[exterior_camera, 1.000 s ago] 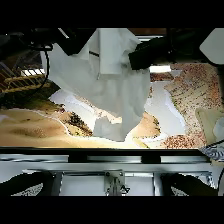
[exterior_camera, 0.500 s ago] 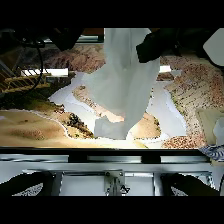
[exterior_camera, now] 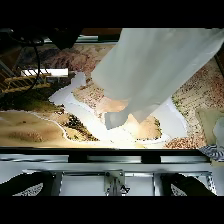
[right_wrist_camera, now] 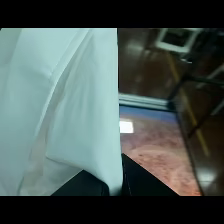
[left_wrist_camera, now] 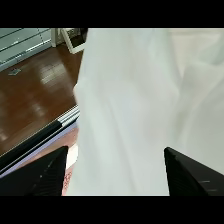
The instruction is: Fold the shirts.
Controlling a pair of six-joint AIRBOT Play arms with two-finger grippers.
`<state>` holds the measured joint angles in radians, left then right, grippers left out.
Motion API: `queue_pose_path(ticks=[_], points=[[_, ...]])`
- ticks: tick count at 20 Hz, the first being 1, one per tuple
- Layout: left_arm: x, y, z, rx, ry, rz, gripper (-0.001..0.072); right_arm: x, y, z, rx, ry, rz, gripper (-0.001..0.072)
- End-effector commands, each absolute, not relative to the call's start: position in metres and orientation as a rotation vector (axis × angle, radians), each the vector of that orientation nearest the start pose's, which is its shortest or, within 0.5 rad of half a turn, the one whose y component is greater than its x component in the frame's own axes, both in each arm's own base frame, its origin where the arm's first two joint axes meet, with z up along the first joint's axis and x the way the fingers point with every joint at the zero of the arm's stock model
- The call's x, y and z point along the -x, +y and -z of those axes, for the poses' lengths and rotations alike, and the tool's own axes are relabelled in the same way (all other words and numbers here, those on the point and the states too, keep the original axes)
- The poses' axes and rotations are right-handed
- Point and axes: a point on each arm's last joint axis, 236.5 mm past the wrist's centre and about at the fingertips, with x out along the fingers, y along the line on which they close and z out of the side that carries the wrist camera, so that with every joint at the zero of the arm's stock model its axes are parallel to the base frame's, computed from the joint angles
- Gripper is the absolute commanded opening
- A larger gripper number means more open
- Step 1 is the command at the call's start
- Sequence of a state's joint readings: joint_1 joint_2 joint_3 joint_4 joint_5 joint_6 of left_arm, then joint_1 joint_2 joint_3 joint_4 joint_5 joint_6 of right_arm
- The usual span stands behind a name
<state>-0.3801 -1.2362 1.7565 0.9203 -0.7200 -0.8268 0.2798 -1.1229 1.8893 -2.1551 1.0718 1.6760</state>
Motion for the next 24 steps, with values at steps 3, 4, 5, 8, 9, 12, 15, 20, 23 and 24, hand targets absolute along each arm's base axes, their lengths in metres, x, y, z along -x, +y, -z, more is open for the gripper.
queue_pose_path(ticks=[3,4,5,8,9,12,15,20,23,24], points=[[-0.406,-0.270,-0.386,-0.193,0.055,0.827,0.0680,-0.345,-0.152,-0.469,0.262,0.156,0.665,0.0057],[-0.403,-0.271,-0.381,-0.194,0.077,0.840,0.0680,-0.332,-0.176,-0.471,0.240,0.147,0.734,0.0057],[-0.401,-0.272,-0.377,-0.194,0.096,0.851,0.0680,-0.322,-0.195,-0.475,0.231,0.136,0.792,0.0057],[-0.393,-0.276,-0.364,-0.212,0.147,0.888,0.0679,-0.293,-0.240,-0.490,0.215,0.073,0.930,0.0057],[-0.391,-0.277,-0.361,-0.217,0.160,0.897,0.0680,-0.284,-0.252,-0.495,0.216,0.055,0.967,0.0057],[-0.389,-0.277,-0.359,-0.188,0.185,0.900,0.0677,-0.258,-0.285,-0.498,0.205,0.037,1.075,0.0057],[-0.387,-0.275,-0.366,-0.187,0.168,0.894,0.0647,-0.240,-0.313,-0.491,0.197,0.060,1.160,0.0057],[-0.377,-0.270,-0.380,-0.186,0.132,0.889,0.0607,-0.224,-0.339,-0.496,0.239,0.045,1.232,0.0057],[-0.371,-0.268,-0.387,-0.188,0.116,0.888,0.0606,-0.205,-0.354,-0.496,0.251,0.054,1.294,0.0057],[-0.369,-0.267,-0.389,-0.188,0.112,0.887,0.0606,-0.200,-0.354,-0.502,0.275,0.045,1.308,0.0057]])
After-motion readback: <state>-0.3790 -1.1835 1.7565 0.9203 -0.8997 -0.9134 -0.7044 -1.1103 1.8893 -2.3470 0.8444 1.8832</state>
